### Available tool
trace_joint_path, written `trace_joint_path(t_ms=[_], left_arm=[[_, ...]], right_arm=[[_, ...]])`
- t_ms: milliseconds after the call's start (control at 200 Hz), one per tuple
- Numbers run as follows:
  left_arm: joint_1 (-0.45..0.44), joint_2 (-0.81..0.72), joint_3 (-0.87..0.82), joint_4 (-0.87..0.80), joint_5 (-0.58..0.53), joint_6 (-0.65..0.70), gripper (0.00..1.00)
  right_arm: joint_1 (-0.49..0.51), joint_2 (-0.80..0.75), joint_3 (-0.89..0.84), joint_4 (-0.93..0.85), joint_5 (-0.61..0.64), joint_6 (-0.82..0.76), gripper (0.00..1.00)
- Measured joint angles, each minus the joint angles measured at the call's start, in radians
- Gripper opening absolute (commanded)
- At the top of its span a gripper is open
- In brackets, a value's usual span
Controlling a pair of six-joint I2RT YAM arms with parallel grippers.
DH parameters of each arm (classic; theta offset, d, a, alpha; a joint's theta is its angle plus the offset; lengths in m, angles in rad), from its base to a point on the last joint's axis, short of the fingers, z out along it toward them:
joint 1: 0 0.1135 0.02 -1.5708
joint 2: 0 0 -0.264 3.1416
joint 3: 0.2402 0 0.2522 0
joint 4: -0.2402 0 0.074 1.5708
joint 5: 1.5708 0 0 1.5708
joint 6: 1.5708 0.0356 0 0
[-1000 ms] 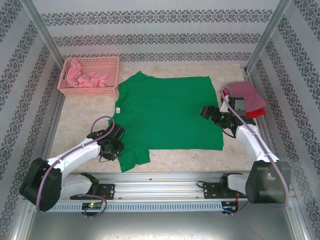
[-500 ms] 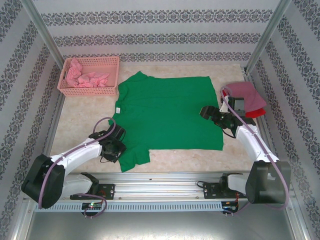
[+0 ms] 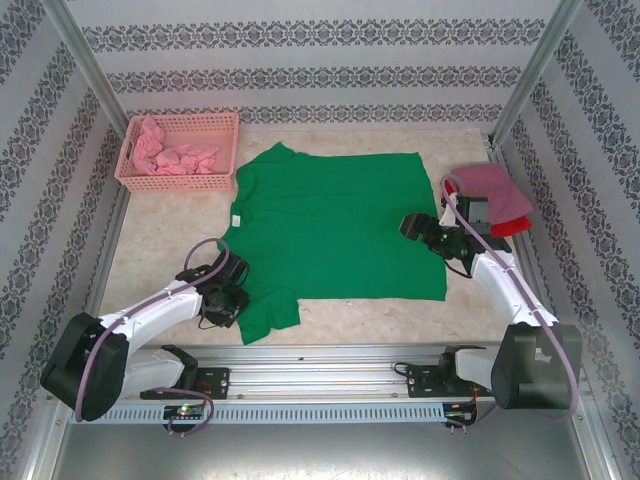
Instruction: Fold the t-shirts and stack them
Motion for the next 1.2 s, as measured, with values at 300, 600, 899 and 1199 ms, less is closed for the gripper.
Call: trace_joint_path(t_ms=[300, 600, 899, 1199], left_arm=[[0.006, -0.025, 0.001, -0.040, -0.002, -0.003, 0.00], [0.006, -0.061, -0.008, -0.011, -0.008, 0.012, 0.00], [0.014, -0.063, -0.002, 0.037, -0.008, 0.025, 0.00], [0.032, -0.063, -0.002, 0.052, -0.003, 0.042, 0.00]], right_arm=[[-0.013, -0.048, -0.049, -0.041, 0.032, 0.006, 0.84], [-0.033, -0.129, -0.178, -0.212, 0.235, 0.124, 0.71], [-0.033, -0.188, -0.216, -0.353, 0.315, 0.237, 0.49], [-0.033, -0.107, -0.231, -0.354, 0.319, 0.260, 0.41]])
